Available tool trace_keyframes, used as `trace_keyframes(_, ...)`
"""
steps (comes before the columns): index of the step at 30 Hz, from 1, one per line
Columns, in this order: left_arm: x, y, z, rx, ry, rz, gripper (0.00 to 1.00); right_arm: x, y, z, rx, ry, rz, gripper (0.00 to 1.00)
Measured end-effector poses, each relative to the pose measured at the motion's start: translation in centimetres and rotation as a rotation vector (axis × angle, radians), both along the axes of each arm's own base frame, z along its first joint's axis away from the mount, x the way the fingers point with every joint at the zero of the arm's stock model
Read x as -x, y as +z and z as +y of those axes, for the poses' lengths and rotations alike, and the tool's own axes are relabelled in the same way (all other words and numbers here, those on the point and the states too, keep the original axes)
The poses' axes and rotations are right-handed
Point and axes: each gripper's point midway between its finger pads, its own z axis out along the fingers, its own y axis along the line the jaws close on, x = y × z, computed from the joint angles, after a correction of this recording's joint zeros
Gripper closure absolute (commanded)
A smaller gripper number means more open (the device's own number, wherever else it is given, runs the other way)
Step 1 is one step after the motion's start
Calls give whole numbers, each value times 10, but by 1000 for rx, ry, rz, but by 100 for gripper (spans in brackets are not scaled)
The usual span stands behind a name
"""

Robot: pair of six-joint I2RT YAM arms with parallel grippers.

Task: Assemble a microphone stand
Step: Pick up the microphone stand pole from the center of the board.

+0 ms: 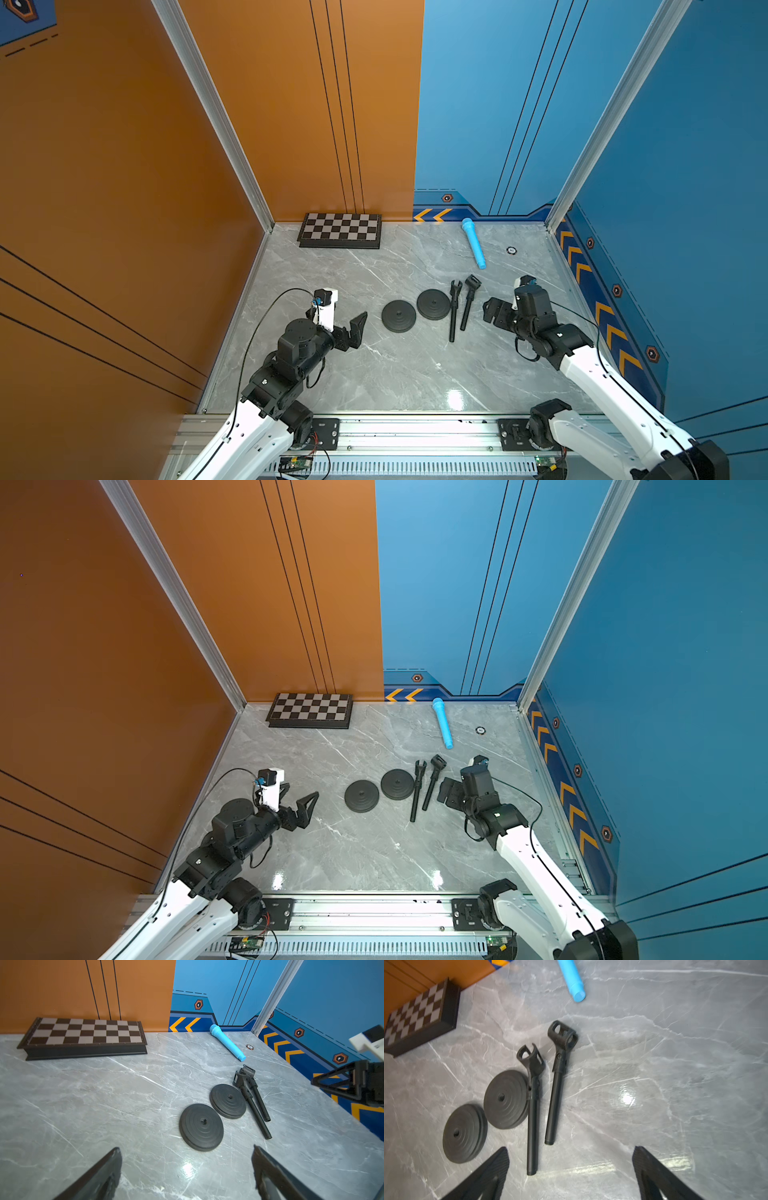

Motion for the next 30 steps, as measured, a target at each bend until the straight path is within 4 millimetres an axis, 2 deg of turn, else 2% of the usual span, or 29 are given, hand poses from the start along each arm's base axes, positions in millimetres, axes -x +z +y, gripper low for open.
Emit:
trace_keyframes(4, 15, 4, 31, 253, 143, -15, 2, -1, -27, 1, 66, -11, 98, 14)
trace_keyframes(6, 22, 4, 43, 323, 185, -32, 2, -7, -35, 0, 96, -22, 139, 19)
trace_keyframes(9, 24, -4, 48, 363, 212, 12, 2, -23, -38, 4, 119, -37, 169, 22)
trace_keyframes(11, 21, -17, 43, 356, 203, 76, 2, -36, -36, 8, 124, -43, 175, 24)
trace_keyframes(14, 15, -46, 33, 300, 197, 216, 2, -54, -39, 13, 133, -49, 191, 27)
trace_keyframes(18, 15, -71, 15, 212, 157, 357, 2, -75, -53, 14, 164, -69, 232, 30)
trace_keyframes(26, 10, -75, -40, -4, 7, 460, 2, -104, -79, 14, 189, -93, 294, 36)
trace_keyframes(30, 8, -81, -66, -147, -60, 477, 2, -115, -91, 21, 173, -86, 323, 38)
